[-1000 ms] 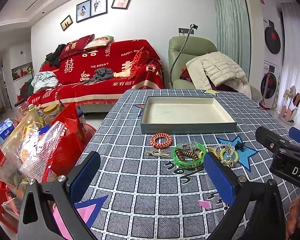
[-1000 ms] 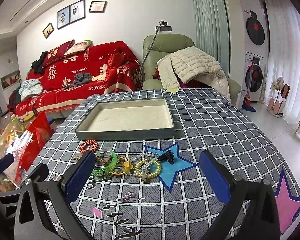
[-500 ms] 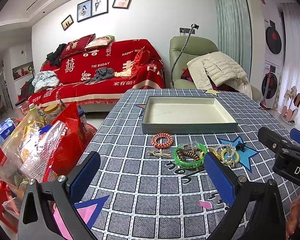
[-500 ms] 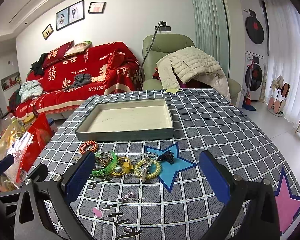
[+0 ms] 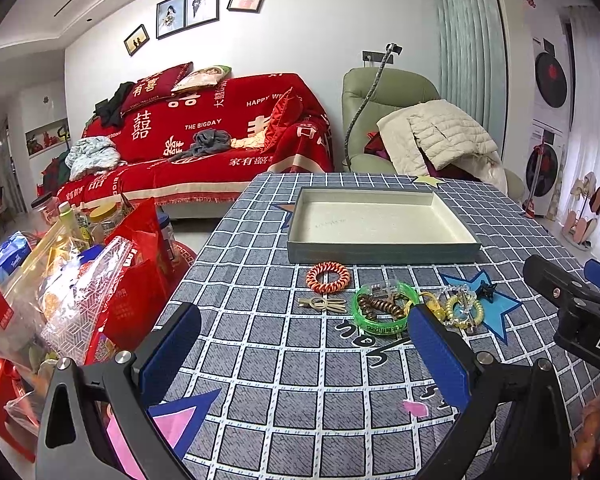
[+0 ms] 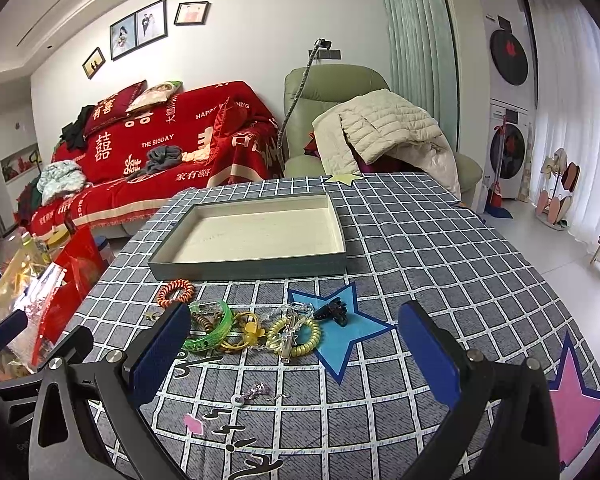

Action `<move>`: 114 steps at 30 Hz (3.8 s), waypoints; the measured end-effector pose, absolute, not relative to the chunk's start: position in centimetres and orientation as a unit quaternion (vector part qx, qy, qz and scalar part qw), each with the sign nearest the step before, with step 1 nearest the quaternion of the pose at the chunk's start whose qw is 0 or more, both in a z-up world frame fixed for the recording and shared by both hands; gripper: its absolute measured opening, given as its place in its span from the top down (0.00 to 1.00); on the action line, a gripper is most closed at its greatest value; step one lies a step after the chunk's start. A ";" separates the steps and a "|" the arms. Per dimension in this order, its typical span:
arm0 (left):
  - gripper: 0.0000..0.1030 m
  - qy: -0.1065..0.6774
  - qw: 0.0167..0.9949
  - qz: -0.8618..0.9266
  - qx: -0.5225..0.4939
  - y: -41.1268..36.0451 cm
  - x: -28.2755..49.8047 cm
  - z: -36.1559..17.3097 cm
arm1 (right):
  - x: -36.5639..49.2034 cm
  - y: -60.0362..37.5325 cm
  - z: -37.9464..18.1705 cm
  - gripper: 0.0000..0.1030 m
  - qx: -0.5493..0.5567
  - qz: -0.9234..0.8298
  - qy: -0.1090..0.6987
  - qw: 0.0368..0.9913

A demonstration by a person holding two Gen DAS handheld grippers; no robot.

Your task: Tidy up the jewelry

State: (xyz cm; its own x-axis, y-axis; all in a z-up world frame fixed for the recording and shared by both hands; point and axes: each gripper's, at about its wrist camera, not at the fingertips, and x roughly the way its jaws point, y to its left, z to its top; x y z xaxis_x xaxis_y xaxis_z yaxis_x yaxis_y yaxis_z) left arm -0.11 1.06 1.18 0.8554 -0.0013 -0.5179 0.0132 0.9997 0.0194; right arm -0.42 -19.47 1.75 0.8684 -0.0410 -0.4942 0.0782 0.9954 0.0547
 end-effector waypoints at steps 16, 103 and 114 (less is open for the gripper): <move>0.00 0.276 0.961 -0.002 0.010 1.2 0.1 1.0 | -0.3 -19.7 1.6 0.00 0.039 -0.031 0.256 0.965; 0.00 0.446 0.893 -0.057 -0.001 3.1 17.3 -4.2 | 9.7 -26.3 -5.4 0.30 0.047 -0.012 0.455 0.889; 0.10 0.487 0.870 -0.080 -0.005 1.4 20.3 -6.4 | 12.9 -24.9 -6.6 0.48 0.026 0.062 0.470 0.880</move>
